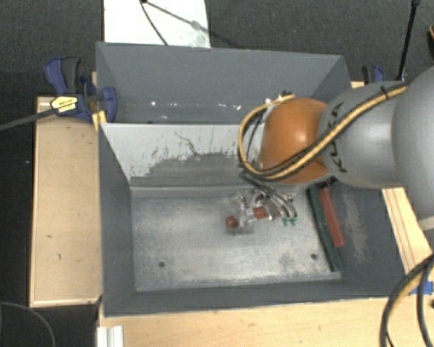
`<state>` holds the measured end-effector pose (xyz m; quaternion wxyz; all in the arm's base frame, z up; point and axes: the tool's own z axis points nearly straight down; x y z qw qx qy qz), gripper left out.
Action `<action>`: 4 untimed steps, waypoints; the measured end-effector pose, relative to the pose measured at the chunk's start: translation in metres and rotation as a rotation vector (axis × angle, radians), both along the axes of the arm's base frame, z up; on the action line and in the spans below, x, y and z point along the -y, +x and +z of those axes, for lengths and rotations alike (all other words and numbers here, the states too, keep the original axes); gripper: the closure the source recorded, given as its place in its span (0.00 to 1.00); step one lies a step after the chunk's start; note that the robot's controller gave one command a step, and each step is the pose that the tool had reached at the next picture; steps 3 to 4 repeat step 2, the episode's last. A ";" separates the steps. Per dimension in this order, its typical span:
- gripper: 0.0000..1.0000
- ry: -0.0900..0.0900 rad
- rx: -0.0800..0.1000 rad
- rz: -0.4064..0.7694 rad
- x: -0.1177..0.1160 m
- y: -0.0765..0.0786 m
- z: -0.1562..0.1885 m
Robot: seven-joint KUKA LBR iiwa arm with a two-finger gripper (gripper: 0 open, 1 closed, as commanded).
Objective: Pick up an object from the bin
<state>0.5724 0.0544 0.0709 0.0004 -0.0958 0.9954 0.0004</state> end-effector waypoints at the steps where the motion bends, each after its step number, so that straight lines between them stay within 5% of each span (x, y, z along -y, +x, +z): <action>1: 1.00 -0.002 0.009 0.266 0.017 -0.009 0.124; 2: 1.00 0.000 0.008 0.608 -0.029 -0.022 0.177; 4: 1.00 0.000 0.008 0.608 -0.029 -0.022 0.177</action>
Offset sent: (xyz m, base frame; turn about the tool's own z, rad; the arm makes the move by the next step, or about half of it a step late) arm -0.0109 -0.0164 0.1202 -0.2678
